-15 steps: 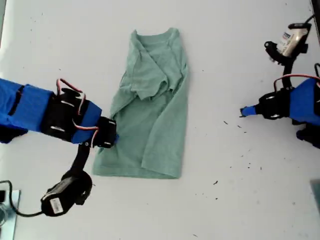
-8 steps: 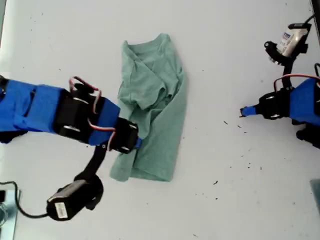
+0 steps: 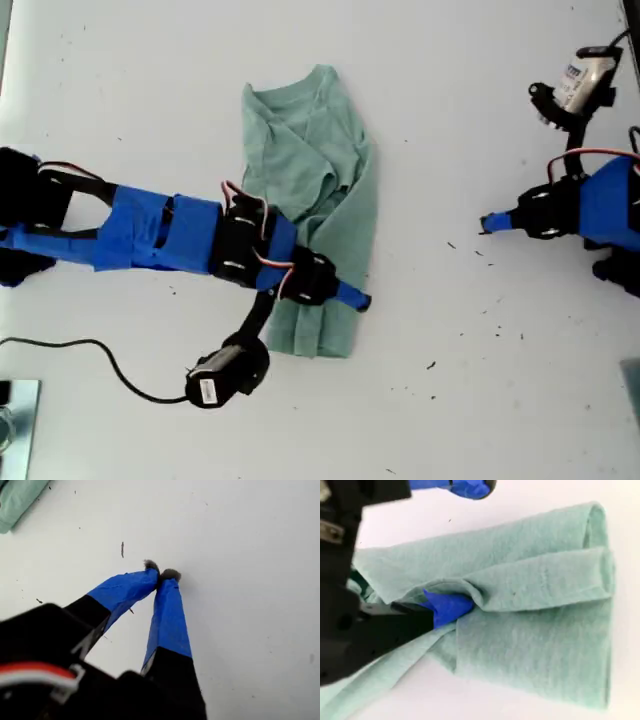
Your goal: Fold t shirt
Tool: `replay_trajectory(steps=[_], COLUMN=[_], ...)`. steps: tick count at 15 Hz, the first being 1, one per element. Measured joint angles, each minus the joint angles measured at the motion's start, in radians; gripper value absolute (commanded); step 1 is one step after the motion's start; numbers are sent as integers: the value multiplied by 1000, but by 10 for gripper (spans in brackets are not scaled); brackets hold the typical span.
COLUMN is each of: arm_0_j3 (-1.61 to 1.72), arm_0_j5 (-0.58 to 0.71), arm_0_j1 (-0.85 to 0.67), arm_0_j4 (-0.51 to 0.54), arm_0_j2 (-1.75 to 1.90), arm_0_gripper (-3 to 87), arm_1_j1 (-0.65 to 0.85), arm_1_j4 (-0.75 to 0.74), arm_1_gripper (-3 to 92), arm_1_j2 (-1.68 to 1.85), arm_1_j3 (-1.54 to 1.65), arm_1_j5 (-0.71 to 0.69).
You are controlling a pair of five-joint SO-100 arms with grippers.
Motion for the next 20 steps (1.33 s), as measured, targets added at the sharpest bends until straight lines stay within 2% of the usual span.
replay_trajectory(steps=[4, 7, 8, 10, 13, 15, 16, 18, 20], arm_0_j3=[80, 417, 565, 773, 1068, 1453, 1671, 2048, 2195], arm_0_j5=[2, 11, 9, -17, -135, -195, -215, -242, -279], arm_0_j1=[-83, -183, -186, -137, -63, -74, -95, -143, -130], arm_0_j4=[224, 239, 209, 75, -49, -247, -290, -284, -296], arm_0_j2=[511, 856, 919, 957, 1002, 1233, 1407, 1809, 2043], arm_0_gripper=[178, 178, 178, 174, 121, 74, 52, 20, 4], arm_1_j1=[0, 0, 0, 0, 5, 6, 6, 6, 6], arm_1_j4=[0, 0, 0, 0, 0, 0, 0, 0, 0], arm_1_gripper=[24, 24, 24, 24, 24, 24, 24, 24, 24], arm_1_j2=[0, 0, 0, 0, 0, 0, 0, 0, 0], arm_1_j3=[0, 0, 0, 0, 0, 0, 0, 0, 0], arm_1_j5=[0, 0, 0, 0, 0, 6, 9, 12, 12])
